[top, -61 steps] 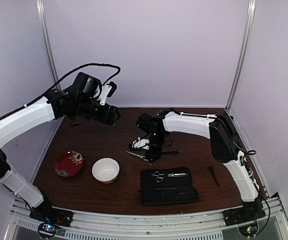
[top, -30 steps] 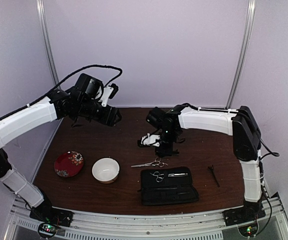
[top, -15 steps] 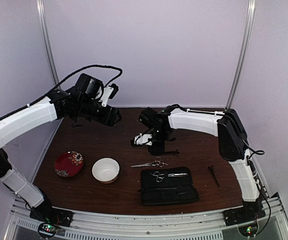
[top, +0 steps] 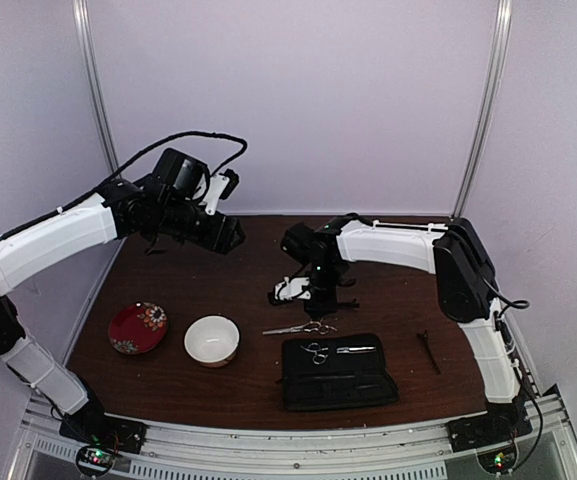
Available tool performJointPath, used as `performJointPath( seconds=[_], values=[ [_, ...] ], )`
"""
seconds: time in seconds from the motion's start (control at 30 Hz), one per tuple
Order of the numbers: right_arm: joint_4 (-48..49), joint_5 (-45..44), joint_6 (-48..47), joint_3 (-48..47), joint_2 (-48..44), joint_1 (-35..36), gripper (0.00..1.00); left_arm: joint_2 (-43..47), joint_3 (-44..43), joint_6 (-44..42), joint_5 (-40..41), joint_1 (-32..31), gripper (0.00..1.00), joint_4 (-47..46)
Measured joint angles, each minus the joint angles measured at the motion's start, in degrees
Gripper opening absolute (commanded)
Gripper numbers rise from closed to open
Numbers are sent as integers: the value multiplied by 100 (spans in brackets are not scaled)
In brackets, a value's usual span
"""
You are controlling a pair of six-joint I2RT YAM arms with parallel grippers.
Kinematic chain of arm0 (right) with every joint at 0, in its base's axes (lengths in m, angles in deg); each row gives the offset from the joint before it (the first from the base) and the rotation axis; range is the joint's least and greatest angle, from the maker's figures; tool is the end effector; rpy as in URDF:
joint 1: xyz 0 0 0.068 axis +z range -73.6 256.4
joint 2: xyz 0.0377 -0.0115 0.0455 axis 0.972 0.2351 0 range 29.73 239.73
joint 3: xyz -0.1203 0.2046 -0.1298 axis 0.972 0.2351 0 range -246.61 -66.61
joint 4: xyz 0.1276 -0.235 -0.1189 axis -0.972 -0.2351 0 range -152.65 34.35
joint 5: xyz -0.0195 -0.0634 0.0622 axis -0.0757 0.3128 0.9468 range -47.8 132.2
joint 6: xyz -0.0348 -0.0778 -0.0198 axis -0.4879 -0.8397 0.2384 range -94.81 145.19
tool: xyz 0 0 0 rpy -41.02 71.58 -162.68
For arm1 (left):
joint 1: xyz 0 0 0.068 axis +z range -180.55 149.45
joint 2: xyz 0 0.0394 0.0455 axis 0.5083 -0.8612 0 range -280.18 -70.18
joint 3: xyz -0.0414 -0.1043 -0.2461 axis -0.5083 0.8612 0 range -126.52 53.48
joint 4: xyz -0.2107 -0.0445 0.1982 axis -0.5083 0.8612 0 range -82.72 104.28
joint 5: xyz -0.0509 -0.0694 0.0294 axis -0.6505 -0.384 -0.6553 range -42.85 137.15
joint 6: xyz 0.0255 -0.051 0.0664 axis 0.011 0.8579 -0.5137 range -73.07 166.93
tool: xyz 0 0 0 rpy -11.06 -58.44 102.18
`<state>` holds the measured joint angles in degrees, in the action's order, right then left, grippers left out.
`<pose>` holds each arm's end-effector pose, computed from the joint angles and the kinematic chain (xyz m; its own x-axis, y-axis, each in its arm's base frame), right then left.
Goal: Sort the hair-cutting tools
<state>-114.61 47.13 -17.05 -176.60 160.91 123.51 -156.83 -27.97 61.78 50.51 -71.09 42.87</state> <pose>0.3348 0.3703 0.1168 0.0010 -0.9830 -0.1837 -0.9986 0.0088 -0.0524 0.3083 -0.2577 0.3102 -0.6376 0.2085 -0.7416 0.4673 0.8700 -0.1571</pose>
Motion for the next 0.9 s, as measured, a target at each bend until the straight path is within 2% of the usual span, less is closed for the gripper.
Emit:
performJointPath(
  seconds=[0.43,0.8,0.9],
  values=[
    [-136,-223,-13,-66,203,0,24,-2,0,0,-85,0,65,0],
    [-378,-236,-92,-295,332,4,1,-2,0,0,-87,0,65,2],
    [-387,-308,-85,-297,297,-2,0,-2,0,0,-87,0,65,2]
  ],
)
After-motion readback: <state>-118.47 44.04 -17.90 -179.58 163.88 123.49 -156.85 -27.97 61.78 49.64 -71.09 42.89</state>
